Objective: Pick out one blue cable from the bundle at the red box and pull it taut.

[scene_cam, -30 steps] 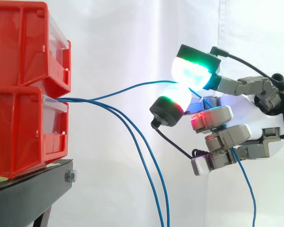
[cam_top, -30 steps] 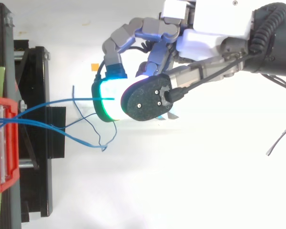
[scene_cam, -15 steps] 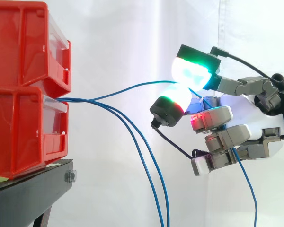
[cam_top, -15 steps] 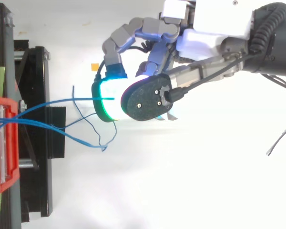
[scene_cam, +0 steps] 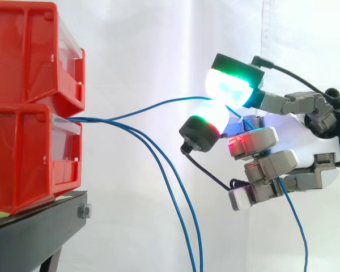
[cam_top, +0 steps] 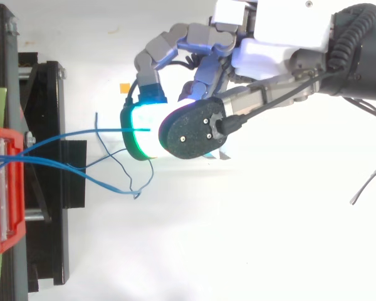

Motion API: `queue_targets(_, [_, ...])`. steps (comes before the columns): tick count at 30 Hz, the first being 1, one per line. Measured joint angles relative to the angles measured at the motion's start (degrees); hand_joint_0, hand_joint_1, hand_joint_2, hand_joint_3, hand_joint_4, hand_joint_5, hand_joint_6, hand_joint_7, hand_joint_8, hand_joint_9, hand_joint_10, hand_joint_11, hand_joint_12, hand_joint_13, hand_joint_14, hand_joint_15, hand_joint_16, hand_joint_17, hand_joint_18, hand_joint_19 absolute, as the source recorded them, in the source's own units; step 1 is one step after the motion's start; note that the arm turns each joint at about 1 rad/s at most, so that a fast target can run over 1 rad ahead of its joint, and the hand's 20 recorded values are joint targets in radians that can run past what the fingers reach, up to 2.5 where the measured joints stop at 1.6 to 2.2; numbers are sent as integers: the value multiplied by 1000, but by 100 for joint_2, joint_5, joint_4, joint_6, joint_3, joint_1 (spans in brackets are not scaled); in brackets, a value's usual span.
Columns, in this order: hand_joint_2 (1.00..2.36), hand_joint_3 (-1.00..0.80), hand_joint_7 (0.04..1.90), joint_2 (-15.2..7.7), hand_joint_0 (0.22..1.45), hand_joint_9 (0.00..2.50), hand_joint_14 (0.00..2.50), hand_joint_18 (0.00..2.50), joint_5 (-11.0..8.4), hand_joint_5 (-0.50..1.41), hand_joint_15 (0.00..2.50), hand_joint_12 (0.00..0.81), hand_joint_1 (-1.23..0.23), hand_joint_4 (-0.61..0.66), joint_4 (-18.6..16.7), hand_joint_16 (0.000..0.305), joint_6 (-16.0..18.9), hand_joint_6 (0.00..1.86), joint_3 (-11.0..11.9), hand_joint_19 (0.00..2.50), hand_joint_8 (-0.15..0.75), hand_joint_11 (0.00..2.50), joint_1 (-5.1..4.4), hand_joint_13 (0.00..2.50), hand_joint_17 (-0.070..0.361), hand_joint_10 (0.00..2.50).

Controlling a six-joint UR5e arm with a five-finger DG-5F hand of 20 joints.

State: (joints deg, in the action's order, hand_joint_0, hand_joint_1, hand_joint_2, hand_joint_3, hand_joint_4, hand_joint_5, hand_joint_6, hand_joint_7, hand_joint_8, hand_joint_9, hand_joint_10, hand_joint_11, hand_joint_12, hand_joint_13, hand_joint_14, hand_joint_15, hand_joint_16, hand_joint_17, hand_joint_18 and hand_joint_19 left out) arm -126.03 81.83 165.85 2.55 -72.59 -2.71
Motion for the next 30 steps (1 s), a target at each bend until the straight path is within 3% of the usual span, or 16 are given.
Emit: queue_targets(30, [1014,-369,1255,2,774,1259,25,680,0,-216,1317,227,-767,-359,0,41,0,965,-1,764,139,1250,1,1292,92,24])
